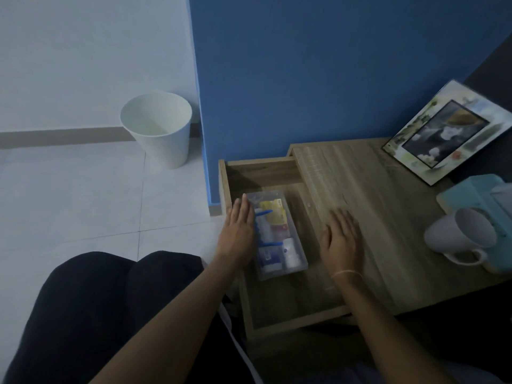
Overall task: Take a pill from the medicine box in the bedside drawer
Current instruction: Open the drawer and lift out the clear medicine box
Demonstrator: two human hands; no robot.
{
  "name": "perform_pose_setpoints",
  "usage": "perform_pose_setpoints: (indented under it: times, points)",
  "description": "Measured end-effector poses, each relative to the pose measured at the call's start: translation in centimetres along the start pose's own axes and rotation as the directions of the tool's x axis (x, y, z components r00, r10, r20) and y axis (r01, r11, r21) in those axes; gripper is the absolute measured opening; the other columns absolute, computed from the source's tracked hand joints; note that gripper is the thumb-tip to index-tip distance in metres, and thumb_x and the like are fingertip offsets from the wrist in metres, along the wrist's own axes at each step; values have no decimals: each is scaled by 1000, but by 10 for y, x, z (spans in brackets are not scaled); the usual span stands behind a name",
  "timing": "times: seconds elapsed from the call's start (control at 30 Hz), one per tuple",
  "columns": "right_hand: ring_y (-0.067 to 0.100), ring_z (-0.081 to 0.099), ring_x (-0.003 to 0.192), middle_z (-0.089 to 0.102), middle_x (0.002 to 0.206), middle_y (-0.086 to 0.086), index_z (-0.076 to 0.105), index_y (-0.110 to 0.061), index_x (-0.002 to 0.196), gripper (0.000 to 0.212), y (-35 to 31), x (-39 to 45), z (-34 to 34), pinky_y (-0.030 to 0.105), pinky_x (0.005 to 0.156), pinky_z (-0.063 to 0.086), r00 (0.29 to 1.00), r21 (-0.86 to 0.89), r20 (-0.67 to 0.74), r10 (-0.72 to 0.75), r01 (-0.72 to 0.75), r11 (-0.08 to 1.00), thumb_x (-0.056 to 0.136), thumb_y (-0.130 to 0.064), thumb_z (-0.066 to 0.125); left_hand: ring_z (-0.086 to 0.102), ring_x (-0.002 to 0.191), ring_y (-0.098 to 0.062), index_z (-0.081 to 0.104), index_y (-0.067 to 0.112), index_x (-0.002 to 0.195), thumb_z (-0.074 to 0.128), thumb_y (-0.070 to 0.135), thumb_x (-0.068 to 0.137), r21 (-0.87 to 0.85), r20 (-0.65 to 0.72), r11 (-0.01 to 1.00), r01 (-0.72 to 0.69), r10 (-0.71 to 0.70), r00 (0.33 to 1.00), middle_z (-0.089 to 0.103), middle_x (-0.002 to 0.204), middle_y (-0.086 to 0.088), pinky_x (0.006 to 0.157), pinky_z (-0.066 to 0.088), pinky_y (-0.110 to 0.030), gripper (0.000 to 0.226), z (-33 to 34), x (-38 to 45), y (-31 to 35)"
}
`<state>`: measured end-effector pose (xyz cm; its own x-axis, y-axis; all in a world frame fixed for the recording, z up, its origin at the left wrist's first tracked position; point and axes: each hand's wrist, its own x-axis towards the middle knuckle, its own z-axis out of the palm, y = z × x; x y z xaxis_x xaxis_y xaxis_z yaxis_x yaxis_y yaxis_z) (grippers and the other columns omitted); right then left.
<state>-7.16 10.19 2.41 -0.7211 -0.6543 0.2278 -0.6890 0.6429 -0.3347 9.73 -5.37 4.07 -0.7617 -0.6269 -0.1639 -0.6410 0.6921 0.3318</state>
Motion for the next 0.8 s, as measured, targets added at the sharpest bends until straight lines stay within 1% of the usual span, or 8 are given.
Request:
perform_pose_setpoints:
  times: [0.1,0.27,0.43,0.5,0.57,0.63,0.7,0.8]
  points:
    - [25,46,131,53,138,11,55,-11,128,41,-27,-19,2,43,106,39,993,144,58,-98,89,986,91,-24,42,-18,142,-19,-5,9,148,39,26,98,-142,-15,990,-15,13,1000,-13,158,-9,114,-8,-34,69,8,5,18]
    - [21,44,131,49,143,3,49,-19,133,47,-52,-37,34,30,105,30,985,169,166,-57,29,985,87,-19,59,-14,146,-21,-8,9,149,42,31,95,-325,39,943,64,-54,998,-11,160,-10,121,-3,-38,76,28,14,28]
    - [28,35,138,36,151,10,38,-20,140,60,-59,-38,56,38,111,24,940,130,309,145,-193,973,85,-24,61,-13,146,-24,-11,14,148,41,35,96,-453,83,871,188,-169,982,-15,159,-7,121,1,-43,77,30,19,28]
    - [24,33,139,33,152,9,33,-23,142,61,-59,-39,60,45,113,30,931,91,330,157,-197,976,86,-35,54,-13,146,-26,-10,17,148,41,37,96,-454,63,872,181,-171,983,-16,159,-8,120,3,-44,75,30,29,28]
    - [22,32,139,30,154,6,29,-25,144,66,-58,-42,57,47,110,35,927,140,350,135,-195,971,83,-46,43,-14,146,-29,-8,18,149,40,40,96,-432,51,885,173,-168,984,-17,158,-11,119,4,-45,75,30,43,26]
    - [21,28,141,24,156,5,21,-28,147,73,-57,-46,56,46,110,35,923,185,364,124,-202,962,81,-55,39,-14,145,-31,-5,17,149,41,43,95,-366,28,916,164,-165,986,-17,158,-12,118,8,-48,75,30,60,22]
    - [20,22,143,16,159,3,12,-30,149,87,-60,-50,54,46,112,32,914,200,383,136,-226,953,78,-66,46,-15,145,-33,-3,17,149,43,48,93,-326,33,931,166,-165,986,-17,158,-11,115,16,-53,79,28,76,15]
    - [22,12,145,2,161,3,-3,-30,150,123,-69,-48,53,45,113,21,882,102,438,171,-238,966,57,-77,63,-1,145,-39,7,20,149,54,50,87,-436,115,870,231,-201,973,-13,159,-11,114,21,-54,84,22,95,7]
